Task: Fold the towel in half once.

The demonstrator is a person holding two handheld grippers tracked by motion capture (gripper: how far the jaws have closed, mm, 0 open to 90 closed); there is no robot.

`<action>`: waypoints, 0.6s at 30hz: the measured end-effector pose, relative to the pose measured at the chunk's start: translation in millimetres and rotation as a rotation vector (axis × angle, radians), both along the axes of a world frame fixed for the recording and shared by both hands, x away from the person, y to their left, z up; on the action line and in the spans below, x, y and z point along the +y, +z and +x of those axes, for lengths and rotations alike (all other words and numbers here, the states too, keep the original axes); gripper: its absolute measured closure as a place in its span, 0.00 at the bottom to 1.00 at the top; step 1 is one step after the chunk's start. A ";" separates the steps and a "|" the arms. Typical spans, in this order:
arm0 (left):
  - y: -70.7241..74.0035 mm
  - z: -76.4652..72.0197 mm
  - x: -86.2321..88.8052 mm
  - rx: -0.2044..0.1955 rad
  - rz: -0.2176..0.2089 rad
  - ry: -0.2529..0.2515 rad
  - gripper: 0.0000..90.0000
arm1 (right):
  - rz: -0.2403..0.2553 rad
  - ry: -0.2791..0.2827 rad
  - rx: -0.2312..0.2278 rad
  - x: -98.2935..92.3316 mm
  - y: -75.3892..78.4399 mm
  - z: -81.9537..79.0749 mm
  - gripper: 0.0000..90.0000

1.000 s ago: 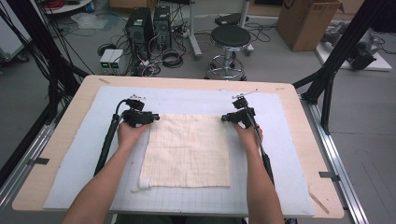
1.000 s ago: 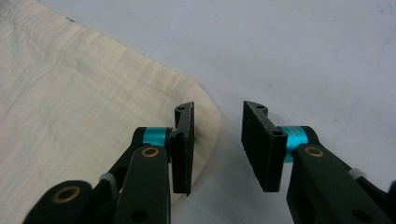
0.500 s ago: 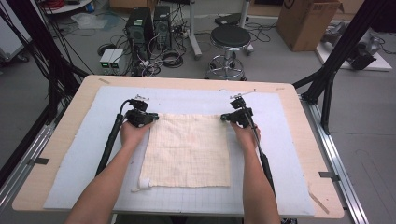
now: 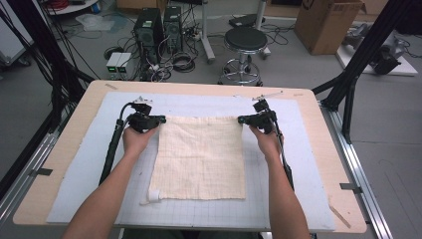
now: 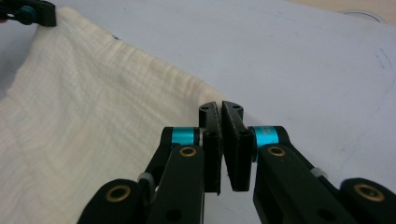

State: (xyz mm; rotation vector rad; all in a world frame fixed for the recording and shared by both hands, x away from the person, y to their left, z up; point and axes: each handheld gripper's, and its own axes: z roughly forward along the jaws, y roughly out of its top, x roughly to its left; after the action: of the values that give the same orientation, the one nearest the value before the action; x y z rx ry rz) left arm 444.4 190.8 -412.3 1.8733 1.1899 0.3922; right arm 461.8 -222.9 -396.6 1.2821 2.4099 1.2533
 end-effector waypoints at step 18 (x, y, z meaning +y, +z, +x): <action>16.9 -24.7 5.3 -0.063 -0.001 -0.061 0.96 | 0.023 0.062 -0.040 -6.1 19.9 -24.9 0.96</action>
State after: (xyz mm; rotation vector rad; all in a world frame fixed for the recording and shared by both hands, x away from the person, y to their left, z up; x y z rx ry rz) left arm 419.7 196.0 -395.3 1.8778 1.0882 0.4137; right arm 436.9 -229.0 -376.6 1.1852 2.4316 1.3133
